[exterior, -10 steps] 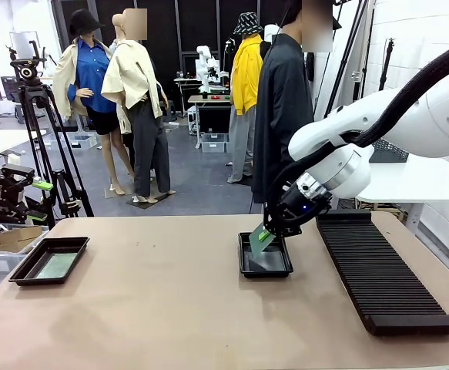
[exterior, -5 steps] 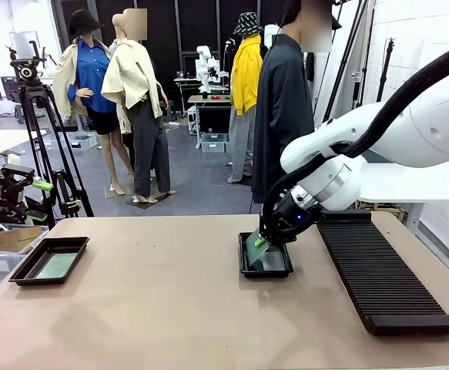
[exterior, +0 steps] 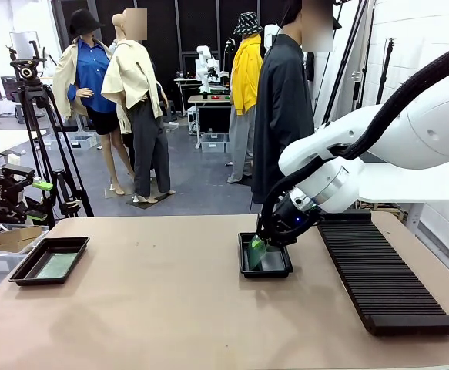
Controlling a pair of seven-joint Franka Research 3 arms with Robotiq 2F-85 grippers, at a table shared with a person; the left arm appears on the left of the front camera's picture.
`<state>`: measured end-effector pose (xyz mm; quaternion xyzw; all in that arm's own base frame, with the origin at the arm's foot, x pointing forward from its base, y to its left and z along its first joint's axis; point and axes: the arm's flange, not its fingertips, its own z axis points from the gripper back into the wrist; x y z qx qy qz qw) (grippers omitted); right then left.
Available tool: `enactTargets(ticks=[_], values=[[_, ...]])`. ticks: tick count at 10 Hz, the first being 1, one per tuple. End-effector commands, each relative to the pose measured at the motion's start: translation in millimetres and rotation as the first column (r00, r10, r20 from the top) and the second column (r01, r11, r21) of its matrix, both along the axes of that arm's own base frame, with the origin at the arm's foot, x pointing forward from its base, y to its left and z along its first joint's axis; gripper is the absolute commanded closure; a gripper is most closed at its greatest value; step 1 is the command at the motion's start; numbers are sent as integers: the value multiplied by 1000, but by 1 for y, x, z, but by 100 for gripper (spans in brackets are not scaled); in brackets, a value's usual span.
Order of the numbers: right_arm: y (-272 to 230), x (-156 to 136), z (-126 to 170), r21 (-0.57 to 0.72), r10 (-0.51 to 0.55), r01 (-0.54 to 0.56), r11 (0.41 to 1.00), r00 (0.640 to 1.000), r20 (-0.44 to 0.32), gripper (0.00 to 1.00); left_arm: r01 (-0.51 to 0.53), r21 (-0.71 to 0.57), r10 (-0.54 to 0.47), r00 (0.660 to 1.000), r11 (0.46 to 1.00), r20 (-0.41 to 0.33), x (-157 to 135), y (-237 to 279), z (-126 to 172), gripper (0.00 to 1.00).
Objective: Inspect and transfer BCBs to ESD trays.
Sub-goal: Pick up the Blank PCB from the PCB Rack and place it in the right ESD tray.
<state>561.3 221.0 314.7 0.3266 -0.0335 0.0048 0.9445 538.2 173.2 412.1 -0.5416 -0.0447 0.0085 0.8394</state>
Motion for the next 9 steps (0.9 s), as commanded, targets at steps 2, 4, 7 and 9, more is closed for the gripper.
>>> enactTargets(ticks=[2,4,7,9], values=[[-8,-4,14,-59,-10,10,998,1000,11,28,8,0,-8,1000,1000,-2,-1,1,2,0],[-11,-4,36,-151,-7,6,989,1000,-4,3,8,0,-8,1000,1000,-2,-1,1,2,0],[-13,0,58,-218,-22,13,976,999,-38,0,8,0,-8,1000,1000,-2,-1,1,2,0],[-16,3,57,-216,-21,6,976,998,-66,0,8,0,-8,1000,1000,-2,-1,1,2,0]])
